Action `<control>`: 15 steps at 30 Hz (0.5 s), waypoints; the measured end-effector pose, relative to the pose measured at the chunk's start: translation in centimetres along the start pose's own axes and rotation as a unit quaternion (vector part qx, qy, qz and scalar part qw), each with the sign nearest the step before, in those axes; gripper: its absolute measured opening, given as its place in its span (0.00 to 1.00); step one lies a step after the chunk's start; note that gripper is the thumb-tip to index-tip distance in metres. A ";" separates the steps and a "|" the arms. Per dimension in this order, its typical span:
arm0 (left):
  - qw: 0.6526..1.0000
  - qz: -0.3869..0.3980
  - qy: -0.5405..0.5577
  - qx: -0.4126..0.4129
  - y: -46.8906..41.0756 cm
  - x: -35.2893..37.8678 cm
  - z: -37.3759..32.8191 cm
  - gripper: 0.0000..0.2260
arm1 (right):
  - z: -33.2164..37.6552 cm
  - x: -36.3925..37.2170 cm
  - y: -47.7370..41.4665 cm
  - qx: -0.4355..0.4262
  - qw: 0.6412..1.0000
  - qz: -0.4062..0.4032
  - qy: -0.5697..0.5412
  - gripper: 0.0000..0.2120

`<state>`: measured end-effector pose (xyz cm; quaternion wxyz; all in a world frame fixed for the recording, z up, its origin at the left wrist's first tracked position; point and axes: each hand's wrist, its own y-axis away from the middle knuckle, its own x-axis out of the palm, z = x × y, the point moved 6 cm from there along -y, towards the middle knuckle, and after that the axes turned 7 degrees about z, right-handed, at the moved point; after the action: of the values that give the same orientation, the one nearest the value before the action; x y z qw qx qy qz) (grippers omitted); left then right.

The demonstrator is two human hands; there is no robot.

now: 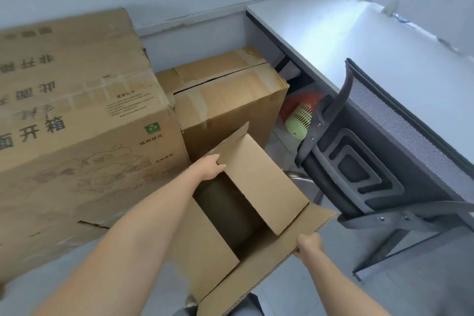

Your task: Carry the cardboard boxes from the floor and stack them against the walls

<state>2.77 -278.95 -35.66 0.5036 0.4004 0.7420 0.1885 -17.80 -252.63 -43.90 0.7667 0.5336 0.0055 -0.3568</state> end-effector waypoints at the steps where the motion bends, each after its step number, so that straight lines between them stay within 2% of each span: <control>1: 1.000 0.008 0.006 -0.017 0.2 0.1 1.6 0.25 | 0.4 0.8 -0.5 0.000 1.000 0.005 -0.001 0.09; 3: 0.998 -0.002 0.023 -0.057 0.8 0.0 5.1 0.25 | 1.7 2.7 -0.8 -0.025 0.999 0.024 0.028 0.14; 5: 0.995 -0.003 0.033 -0.098 1.8 0.2 8.3 0.26 | 3.1 4.7 -0.9 -0.030 0.994 0.077 0.072 0.16; 7: 0.991 -0.001 0.056 -0.121 2.9 0.7 10.7 0.26 | 4.9 6.7 -0.4 -0.059 0.982 0.112 0.138 0.14; 9: 0.987 -0.017 0.086 -0.134 4.1 1.0 12.4 0.26 | 6.0 7.9 0.2 -0.060 0.976 0.107 0.180 0.06; 12: 0.982 -0.040 0.115 -0.146 6.2 1.5 14.2 0.25 | 7.8 10.9 2.2 -0.094 0.954 0.161 0.235 0.16; 15: 0.974 -0.068 0.149 -0.158 8.7 1.5 16.0 0.25 | 9.5 13.2 4.9 -0.130 0.927 0.183 0.301 0.16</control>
<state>20.36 -274.52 -37.34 0.4562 0.2320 0.7946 0.3267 -8.78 -266.73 -40.92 0.8436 0.5034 0.1848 -0.0288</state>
